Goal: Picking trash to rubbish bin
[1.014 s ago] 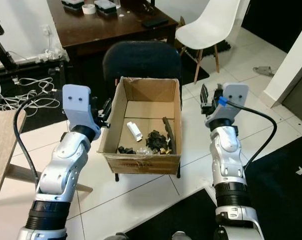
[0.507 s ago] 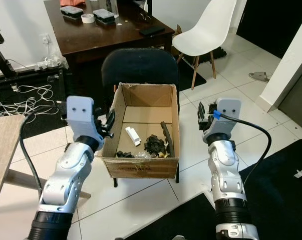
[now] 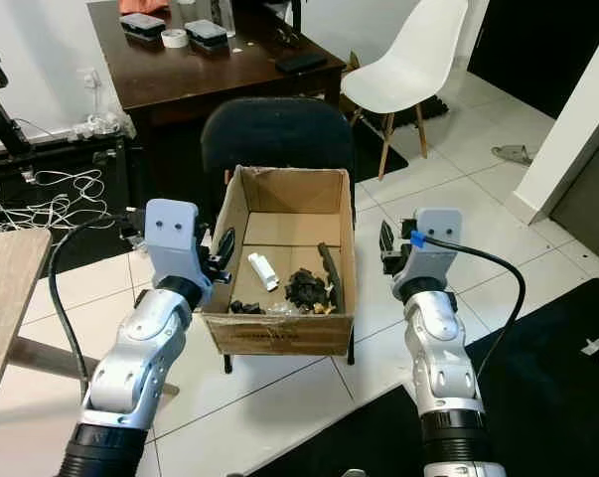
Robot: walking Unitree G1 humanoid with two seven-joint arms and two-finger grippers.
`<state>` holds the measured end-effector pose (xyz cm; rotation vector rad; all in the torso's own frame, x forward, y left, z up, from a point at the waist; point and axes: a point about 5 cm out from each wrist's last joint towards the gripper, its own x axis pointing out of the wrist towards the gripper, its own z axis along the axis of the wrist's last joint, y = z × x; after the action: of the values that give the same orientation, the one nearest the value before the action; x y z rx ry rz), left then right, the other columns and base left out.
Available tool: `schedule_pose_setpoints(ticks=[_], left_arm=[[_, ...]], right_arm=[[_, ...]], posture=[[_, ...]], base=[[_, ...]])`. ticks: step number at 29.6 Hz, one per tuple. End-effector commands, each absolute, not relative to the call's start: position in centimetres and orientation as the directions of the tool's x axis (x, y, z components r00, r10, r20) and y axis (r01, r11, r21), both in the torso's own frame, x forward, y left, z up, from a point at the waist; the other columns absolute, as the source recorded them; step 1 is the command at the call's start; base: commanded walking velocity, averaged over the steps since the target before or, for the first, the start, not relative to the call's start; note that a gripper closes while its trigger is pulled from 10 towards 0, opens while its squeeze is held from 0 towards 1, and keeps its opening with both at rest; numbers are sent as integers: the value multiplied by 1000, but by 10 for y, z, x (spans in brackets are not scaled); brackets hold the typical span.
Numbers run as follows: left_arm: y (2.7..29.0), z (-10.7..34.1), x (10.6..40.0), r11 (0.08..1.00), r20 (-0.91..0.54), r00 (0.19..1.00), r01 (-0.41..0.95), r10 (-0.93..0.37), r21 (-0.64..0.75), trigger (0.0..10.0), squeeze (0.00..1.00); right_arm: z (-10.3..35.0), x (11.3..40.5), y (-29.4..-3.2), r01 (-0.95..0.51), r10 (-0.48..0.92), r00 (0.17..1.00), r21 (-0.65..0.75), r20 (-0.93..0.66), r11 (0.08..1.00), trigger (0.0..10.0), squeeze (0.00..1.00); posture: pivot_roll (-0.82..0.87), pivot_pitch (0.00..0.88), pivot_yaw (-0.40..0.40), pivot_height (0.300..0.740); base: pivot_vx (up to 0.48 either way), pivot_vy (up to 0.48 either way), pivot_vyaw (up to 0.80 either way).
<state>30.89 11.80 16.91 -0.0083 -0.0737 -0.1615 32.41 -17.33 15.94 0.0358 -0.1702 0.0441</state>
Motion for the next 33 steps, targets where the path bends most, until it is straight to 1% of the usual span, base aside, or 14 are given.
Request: schedule_pose_setpoints(ticks=[1, 5, 15, 19, 20, 29, 33], left_arm=[[115, 166, 310, 987, 65, 985, 163, -163, 3, 10000, 0], [116, 167, 308, 987, 65, 985, 161, -161, 9, 10000, 0], [117, 171, 305, 988, 77, 985, 157, -157, 9, 10000, 0], [115, 176, 301, 985, 98, 980, 173, -175, 22, 10000, 0], [116, 177, 300, 985, 100, 980, 172, -174, 25, 10000, 0], [124, 179, 295, 987, 99, 983, 153, -156, 43, 10000, 0], [122, 180, 294, 986, 96, 981, 163, -167, 43, 10000, 0]], right_arm=[[155, 321, -171, -52, 47, 988, 26, 147, 998, 10000, 0], [155, 319, -168, -73, 73, 988, -4, 135, 997, 10000, 0], [159, 320, -157, -104, 106, 984, -21, 144, 994, 10000, 0], [163, 321, -147, -143, 145, 977, -24, 154, 989, 10000, 0], [163, 322, -145, -151, 152, 976, -21, 154, 988, 10000, 0], [163, 325, -135, -179, 178, 972, -6, 155, 984, 10000, 0], [162, 324, -135, -182, 181, 972, -6, 151, 983, 10000, 0]], posture=[[50, 106, 2, 740], [53, 110, 0, 740], [63, 117, -9, 740], [63, 117, -9, 740], [94, 125, -38, 740], [112, 126, -40, 740], [106, 121, -37, 740]], base=[[0, 0, 0], [0, 0, 0], [0, 0, 800], [0, 0, 800], [0, 0, 800], [0, 0, 800], [0, 0, 800]])
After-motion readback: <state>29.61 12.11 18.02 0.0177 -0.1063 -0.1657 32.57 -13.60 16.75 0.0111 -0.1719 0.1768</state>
